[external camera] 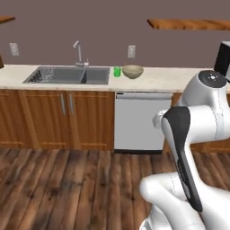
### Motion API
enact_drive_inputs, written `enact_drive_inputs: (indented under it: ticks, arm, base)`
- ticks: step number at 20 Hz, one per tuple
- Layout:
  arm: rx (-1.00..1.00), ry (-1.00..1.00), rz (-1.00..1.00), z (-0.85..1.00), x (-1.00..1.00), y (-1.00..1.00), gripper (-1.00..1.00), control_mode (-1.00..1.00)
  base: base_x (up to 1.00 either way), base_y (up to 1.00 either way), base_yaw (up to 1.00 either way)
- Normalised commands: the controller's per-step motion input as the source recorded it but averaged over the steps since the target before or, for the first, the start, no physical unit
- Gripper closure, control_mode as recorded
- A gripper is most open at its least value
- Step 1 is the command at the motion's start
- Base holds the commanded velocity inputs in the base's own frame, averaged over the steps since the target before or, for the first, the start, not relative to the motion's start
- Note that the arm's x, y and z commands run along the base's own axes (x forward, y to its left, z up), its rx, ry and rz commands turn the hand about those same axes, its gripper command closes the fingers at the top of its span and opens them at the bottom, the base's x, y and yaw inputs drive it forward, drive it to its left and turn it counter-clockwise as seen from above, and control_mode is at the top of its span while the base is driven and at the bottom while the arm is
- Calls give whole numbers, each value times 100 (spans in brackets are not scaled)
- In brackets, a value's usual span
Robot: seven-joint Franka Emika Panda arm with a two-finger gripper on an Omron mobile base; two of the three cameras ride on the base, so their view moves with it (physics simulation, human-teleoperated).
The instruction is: Clear the mugs and bowl far away from the sink.
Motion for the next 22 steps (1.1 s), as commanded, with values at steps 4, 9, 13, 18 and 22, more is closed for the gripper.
enact_drive_inputs:
  ticks: [4, 9, 13, 18, 22]
  arm:
    - [0, 0, 0, 0, 0, 0, -100, 100]
    - [0, 0, 0, 0, 0, 0, -100, 100]
    - [0, 0, 0, 0, 0, 0, -100, 100]
    - [0, 0, 0, 0, 0, 0, -100, 100]
    - [0, 0, 0, 0, 0, 0, -100, 100]
  base:
    - [100, 31, -21]
    - [100, 52, -27]
    - [100, 84, -34]
    - [100, 70, -33]
    - [100, 18, -43]
